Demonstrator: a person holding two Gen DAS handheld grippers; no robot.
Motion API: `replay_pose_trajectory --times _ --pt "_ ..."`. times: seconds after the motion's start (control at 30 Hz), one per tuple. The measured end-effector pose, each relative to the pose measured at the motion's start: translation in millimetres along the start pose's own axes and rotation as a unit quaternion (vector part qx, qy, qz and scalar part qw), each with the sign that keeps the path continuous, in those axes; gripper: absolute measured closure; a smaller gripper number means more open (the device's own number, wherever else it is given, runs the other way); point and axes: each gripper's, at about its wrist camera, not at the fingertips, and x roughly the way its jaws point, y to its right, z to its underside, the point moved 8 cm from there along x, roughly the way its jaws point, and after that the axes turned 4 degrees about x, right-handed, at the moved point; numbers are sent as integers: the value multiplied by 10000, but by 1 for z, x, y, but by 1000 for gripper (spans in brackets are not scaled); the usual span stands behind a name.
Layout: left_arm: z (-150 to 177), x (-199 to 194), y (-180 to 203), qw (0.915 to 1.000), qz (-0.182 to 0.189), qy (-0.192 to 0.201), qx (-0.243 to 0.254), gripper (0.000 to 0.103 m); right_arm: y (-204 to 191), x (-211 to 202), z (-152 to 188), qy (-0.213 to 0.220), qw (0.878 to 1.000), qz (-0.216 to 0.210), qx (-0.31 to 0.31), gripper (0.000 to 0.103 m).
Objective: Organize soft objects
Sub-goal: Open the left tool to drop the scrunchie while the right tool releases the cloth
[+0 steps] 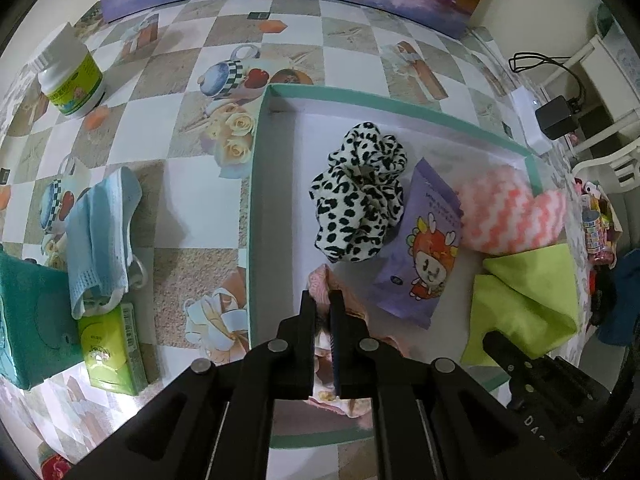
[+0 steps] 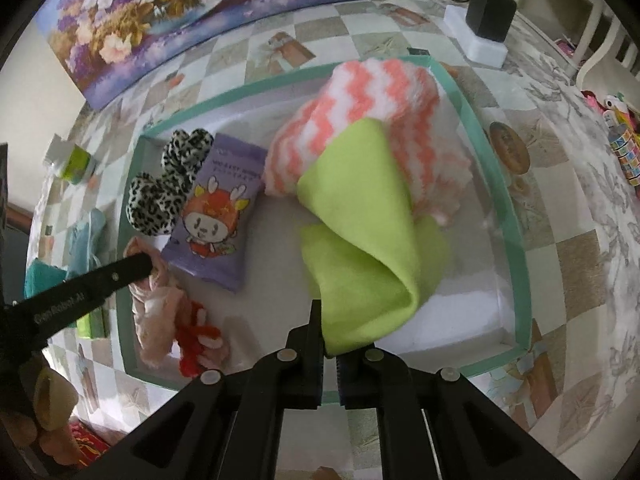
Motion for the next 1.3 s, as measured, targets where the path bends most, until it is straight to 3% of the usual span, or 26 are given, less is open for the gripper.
replay_pose_trajectory --times 0.13,0.27,0.43,0.5,0.6,0.8,0.87,0.9,1.3 --pt "-6 -9 2 9999 -30 118 22 76 1 -6 -1 69 9999 135 -62 97" --pt "-11 -21 1 9997 19 254 -20 69 3 -17 -4 217 9992 322 -78 68" --pt "-15 -39 -5 9990 5 451 -76 48 1 -31 -11 438 9980 437 -108 60" --pt "-14 -43 -9 9988 -46 482 -118 41 1 -36 -13 517 9972 529 -131 50" --pt "-16 -44 -15 9985 -108 509 -157 37 -1 -43 -17 624 9962 580 -155 39" --pt "-14 -37 -15 9986 -274 445 -8 25 -4 -43 -21 679 9955 631 -212 26" --pt "-14 -36 -14 9982 -358 476 70 14 -2 -43 -22 723 9949 674 -185 12" --pt "-14 -35 -13 9981 -366 490 106 5 0 -42 -22 728 9946 715 -163 1" --pt "-14 -33 -13 9976 -398 551 144 3 8 -39 -23 720 9937 856 -65 0"
